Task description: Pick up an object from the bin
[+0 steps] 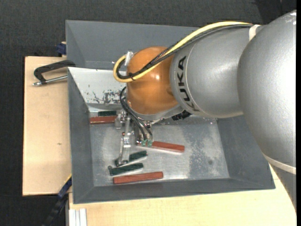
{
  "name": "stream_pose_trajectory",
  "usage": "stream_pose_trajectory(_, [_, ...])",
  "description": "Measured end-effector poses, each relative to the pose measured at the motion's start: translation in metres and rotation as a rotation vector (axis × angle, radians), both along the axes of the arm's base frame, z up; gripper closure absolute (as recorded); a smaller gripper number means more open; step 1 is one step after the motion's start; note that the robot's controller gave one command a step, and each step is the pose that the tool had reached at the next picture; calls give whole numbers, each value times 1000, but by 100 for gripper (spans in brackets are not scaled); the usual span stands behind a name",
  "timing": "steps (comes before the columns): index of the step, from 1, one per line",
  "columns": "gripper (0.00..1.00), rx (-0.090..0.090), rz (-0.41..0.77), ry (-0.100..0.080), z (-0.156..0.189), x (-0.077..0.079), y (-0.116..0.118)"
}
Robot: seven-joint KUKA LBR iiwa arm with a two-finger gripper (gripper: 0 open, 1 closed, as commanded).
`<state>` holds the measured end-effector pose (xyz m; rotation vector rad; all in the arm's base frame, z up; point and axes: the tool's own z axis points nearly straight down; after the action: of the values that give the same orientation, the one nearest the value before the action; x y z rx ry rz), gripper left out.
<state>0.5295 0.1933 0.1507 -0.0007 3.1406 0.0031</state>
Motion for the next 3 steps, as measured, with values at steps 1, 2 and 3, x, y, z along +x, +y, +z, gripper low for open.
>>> stream_pose_trajectory(1, [0, 0, 73, -4, -71, -8, -56])
stream_pose_trajectory(2, [0, 0, 131, 2, -56, -16, -81])
stream_pose_trajectory(3, [0, 1, -33, -5, -45, -8, -50])
